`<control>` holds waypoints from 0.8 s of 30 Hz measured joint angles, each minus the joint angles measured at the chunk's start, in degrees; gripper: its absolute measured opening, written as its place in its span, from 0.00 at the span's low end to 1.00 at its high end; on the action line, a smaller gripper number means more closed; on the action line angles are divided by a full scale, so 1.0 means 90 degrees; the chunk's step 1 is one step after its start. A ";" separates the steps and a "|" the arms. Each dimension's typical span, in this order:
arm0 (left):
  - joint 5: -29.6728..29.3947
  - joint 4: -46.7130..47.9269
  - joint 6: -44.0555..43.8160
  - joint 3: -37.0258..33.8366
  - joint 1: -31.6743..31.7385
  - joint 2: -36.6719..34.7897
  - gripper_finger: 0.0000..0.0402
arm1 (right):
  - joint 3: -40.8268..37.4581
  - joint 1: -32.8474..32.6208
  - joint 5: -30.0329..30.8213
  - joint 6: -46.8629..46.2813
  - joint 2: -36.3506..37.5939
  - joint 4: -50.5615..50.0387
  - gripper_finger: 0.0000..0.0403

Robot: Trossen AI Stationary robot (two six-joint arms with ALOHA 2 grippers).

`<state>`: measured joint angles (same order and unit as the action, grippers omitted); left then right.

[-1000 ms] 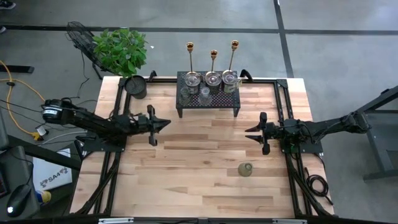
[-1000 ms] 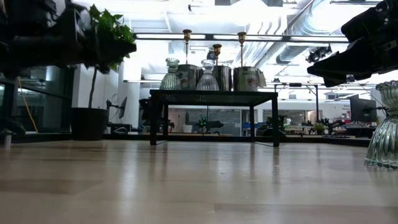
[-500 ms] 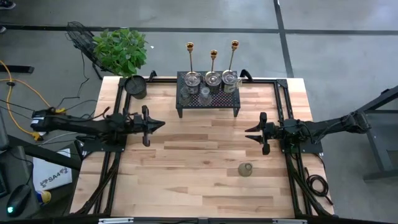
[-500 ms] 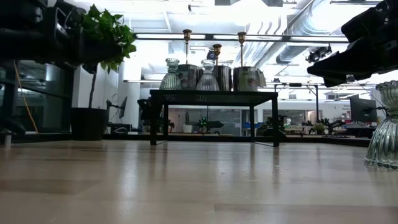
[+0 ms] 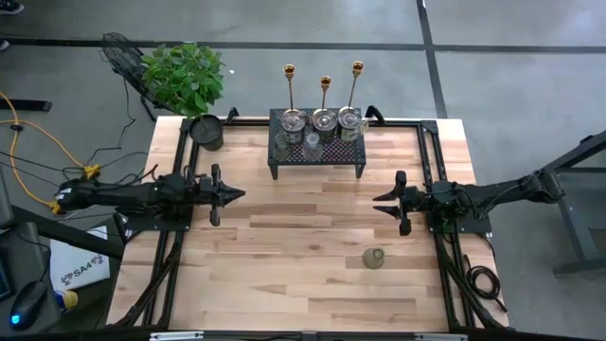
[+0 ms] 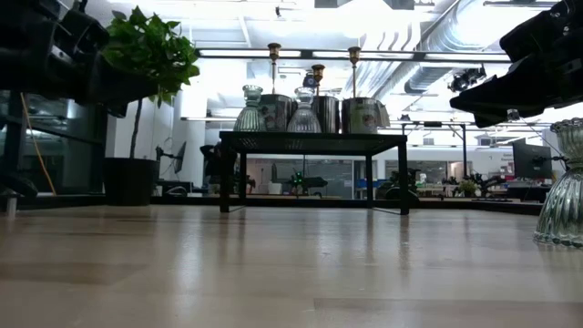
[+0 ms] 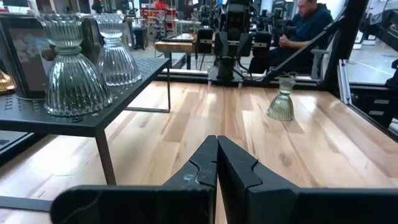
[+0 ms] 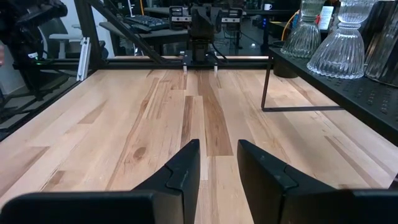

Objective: Pick & Place candle stick holders
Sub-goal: Put the green glass candle holder on the shelf

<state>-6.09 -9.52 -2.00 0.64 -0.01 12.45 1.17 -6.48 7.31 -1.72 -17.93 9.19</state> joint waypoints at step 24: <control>0.0423 0.1070 -0.0142 0.0076 0.0000 -0.1181 0.00 | 0.0000 -0.0001 0.0002 0.0001 0.0000 0.0000 0.25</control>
<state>-2.28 0.11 -3.28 1.33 -0.01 1.83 1.17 -6.49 7.33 -1.71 -17.93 9.19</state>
